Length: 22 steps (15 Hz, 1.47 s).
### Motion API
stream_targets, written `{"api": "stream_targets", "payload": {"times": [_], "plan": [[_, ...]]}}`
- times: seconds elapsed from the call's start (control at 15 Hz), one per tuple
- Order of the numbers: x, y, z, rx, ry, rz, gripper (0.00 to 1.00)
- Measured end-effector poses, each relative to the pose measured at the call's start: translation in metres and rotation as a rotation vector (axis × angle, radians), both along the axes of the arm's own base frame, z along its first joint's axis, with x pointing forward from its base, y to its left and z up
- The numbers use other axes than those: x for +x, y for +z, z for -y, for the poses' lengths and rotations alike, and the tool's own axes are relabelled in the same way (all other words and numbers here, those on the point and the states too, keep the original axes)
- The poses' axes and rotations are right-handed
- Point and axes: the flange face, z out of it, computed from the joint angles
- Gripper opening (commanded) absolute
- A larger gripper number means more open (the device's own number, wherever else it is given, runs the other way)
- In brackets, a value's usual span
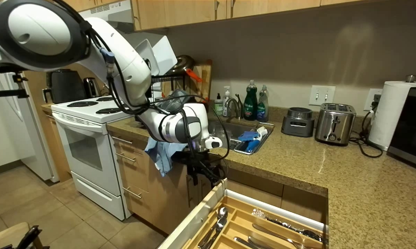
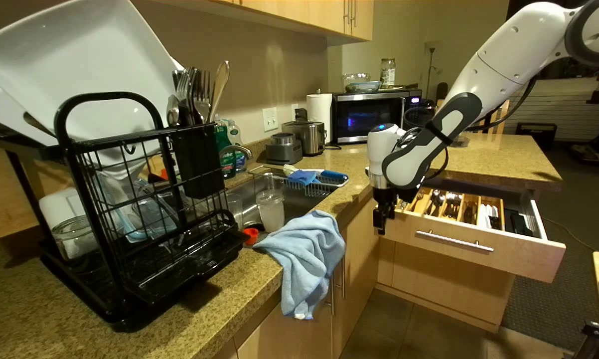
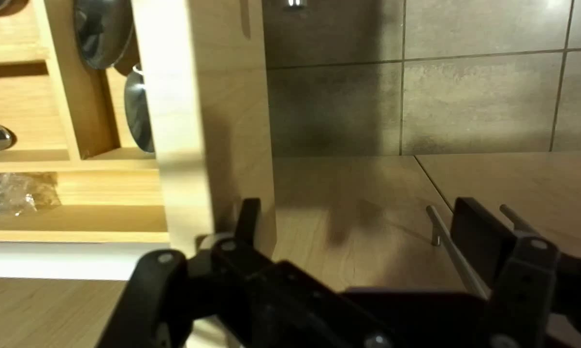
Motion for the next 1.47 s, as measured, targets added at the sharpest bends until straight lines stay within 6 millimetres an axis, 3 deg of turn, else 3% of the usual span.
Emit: {"api": "stream_targets", "payload": {"times": [1.07, 1.47], "plan": [[0.004, 0.003, 0.005, -0.015, -0.109, 0.052, 1.00], [0.015, 0.005, 0.017, -0.002, -0.148, 0.066, 1.00]]}}
